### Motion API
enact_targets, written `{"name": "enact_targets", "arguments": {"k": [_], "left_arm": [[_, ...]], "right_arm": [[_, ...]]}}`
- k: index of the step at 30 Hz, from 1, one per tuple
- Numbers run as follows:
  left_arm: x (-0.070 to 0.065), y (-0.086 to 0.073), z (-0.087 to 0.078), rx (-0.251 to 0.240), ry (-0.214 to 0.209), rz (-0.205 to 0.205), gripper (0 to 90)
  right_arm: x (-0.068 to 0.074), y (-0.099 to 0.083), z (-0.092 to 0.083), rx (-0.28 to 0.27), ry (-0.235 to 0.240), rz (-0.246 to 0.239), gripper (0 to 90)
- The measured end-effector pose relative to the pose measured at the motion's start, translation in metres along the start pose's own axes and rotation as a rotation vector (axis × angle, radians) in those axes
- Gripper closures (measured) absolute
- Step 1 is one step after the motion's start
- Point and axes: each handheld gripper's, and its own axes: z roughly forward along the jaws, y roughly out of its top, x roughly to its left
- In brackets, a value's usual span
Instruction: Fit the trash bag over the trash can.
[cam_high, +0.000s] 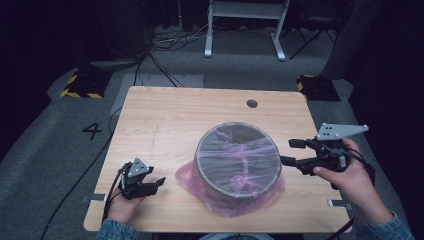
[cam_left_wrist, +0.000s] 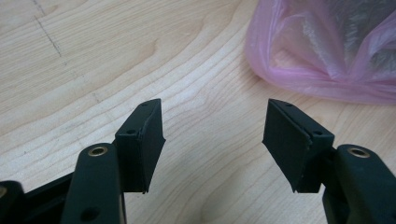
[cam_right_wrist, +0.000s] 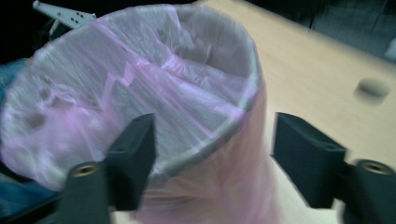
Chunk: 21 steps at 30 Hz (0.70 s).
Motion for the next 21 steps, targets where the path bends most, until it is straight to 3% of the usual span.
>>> {"name": "enact_targets", "arguments": {"k": [1, 3, 14, 21], "left_arm": [[0.000, -0.001, 0.001, 0.002, 0.003, -0.001, 37.9], [0.001, -0.002, 0.001, 0.010, 0.007, -0.003, 37.9], [0.004, -0.008, 0.010, 0.062, 0.033, 0.001, 36.6], [0.005, -0.011, 0.012, 0.040, 0.044, -0.001, 31.1]], "right_arm": [[0.001, 0.003, 0.002, -0.023, -0.017, -0.019, 23.1], [0.003, 0.009, 0.005, -0.017, -0.006, -0.061, 26.3], [0.005, 0.033, 0.017, -0.051, -0.011, -0.095, 22.1], [0.008, 0.045, 0.029, -0.078, -0.002, -0.119, 19.4]]}}
